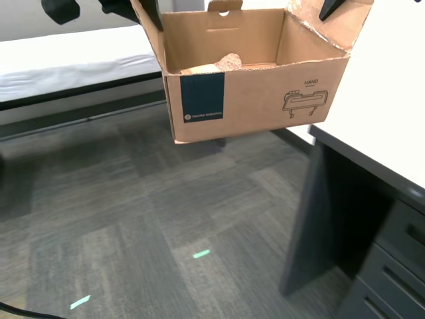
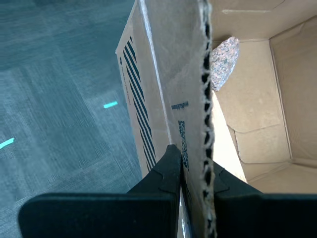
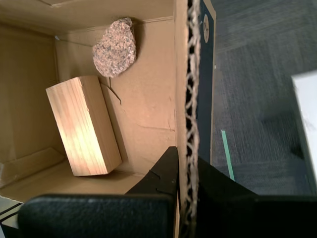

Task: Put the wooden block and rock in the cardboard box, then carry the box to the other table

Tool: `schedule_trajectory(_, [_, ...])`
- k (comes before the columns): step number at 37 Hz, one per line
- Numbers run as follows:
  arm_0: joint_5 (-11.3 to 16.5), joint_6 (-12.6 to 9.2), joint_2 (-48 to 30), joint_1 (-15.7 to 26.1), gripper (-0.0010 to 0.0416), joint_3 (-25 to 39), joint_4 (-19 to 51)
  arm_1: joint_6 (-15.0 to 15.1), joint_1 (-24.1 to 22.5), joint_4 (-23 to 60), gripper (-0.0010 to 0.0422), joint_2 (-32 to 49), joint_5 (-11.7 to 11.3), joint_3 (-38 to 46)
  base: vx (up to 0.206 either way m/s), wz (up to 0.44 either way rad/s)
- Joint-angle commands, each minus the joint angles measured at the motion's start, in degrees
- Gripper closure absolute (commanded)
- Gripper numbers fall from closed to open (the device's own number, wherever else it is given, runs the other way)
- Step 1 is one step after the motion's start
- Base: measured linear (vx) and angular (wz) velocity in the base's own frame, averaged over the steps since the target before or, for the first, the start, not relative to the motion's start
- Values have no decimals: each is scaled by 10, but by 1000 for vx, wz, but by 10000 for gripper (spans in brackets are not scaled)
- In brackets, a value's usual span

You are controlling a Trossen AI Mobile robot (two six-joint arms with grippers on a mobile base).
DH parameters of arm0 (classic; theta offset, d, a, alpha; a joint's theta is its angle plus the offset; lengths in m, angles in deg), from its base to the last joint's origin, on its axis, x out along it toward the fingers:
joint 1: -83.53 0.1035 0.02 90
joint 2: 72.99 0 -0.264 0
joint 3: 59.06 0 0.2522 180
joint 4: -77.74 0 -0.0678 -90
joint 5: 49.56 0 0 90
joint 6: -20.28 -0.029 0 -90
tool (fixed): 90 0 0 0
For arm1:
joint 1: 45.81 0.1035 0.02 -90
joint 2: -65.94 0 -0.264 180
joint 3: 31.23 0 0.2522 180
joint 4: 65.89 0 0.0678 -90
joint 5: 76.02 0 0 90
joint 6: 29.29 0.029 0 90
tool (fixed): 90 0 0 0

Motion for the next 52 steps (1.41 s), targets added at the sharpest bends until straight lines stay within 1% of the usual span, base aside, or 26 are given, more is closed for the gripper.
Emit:
schedule_trajectory(1, [6,-2,1,0,407,0,4,-14,-1,-1,412,-2,-1,-2,176,162])
schedule_trajectory(3, [6,-1,1,0,407,2,4,-36,-1,-1,412,-2,0,-8,174,140])
schedule_trajectory(6, [6,10,1,0,406,2,5,-52,-1,-2,412,-2,0,-22,167,92])
schedule_trajectory(9, [6,14,1,0,407,2,6,-70,-1,-1,413,-2,-1,-33,164,56])
schedule_trajectory(11, [6,20,1,0,406,2,10,-84,-1,0,412,-2,-2,-38,166,105])
schedule_trajectory(14, [6,27,1,0,406,2,21,-87,-1,-1,413,-3,-3,-43,161,133])
schedule_trajectory(17, [6,27,1,1,406,2,22,-75,-1,0,412,-3,0,-46,162,148])
schedule_trajectory(22, [6,25,1,2,406,2,21,-36,-1,-1,412,-3,-1,-47,163,175])
schedule_trajectory(26, [6,22,1,3,406,2,20,-13,0,-7,413,-3,-5,-47,175,249])
schedule_trajectory(28, [6,21,1,3,406,2,20,-8,0,-10,412,-3,-5,-47,179,288])
schedule_trajectory(31, [6,16,1,4,407,2,21,1,0,-12,413,-3,-5,-47,181,309])
schedule_trajectory(33, [6,8,1,4,407,2,21,19,0,-13,412,-3,-3,-47,180,335])
schedule_trajectory(36, [6,5,1,5,406,2,21,38,1,-12,412,-3,-2,-47,184,339])
schedule_trajectory(38, [6,3,1,5,406,2,21,44,1,-11,412,-3,-2,-47,185,329])
schedule_trajectory(41, [6,2,1,5,406,2,20,43,2,-12,412,-3,5,-47,185,339])
schedule_trajectory(45, [6,1,1,7,406,2,20,42,2,-12,412,-3,5,-47,184,357])
schedule_trajectory(49, [6,-7,1,7,406,2,20,40,3,-11,412,-3,5,-47,185,408])
schedule_trajectory(52, [6,-7,1,8,406,2,20,40,4,-5,412,-3,5,-47,185,438])
